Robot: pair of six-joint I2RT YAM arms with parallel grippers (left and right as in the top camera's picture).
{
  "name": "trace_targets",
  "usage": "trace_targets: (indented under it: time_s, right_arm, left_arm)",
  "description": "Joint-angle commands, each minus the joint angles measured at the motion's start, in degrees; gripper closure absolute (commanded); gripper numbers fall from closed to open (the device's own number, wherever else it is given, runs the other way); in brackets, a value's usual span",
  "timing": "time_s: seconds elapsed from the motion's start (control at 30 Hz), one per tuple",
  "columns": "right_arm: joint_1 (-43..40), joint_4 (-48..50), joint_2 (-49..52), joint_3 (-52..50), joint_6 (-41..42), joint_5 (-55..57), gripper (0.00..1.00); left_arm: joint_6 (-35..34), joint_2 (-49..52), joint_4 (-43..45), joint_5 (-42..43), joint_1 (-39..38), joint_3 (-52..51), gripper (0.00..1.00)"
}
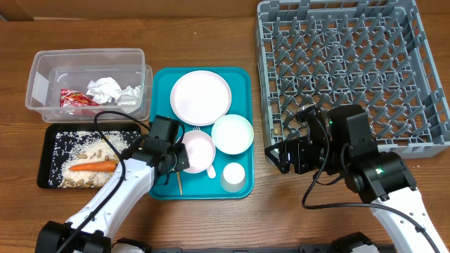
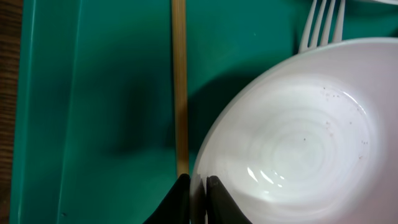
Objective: Sort waste into correct bins and load items into the dishwasher
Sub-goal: 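Grasp the pink bowl rim with the left gripper and lift it, then bring the right gripper to the pink bowl and grasp its rim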
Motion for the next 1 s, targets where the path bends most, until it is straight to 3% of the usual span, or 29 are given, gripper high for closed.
trace_targets:
  time_s: [0.0, 0.47, 0.73, 0.97]
  right_arm:
    - [0.5, 0.2, -0.2, 1.5, -0.4, 0.3, 0.11]
    - [0.5, 0.2, -0.3, 2.6, -0.4, 4.4, 0.1]
    - [0.6, -5.7, -0.2, 13.2, -0.1, 8.1, 0.14]
    - [1.0, -9.9, 2.0, 18.4, 3.0, 11.0, 0.17]
  left_arm:
    - [1.2, 0.4, -0.5, 0.3, 0.2, 0.2, 0.92]
    - [4.3, -1.1, -11.8, -3.3, 0.2, 12.9, 0.96]
    - [6.8, -2.1, -24.1, -2.9, 0.2, 27.2, 0.96]
    - [6.7, -2.3, -26.5, 9.2, 0.0, 34.7, 0.96]
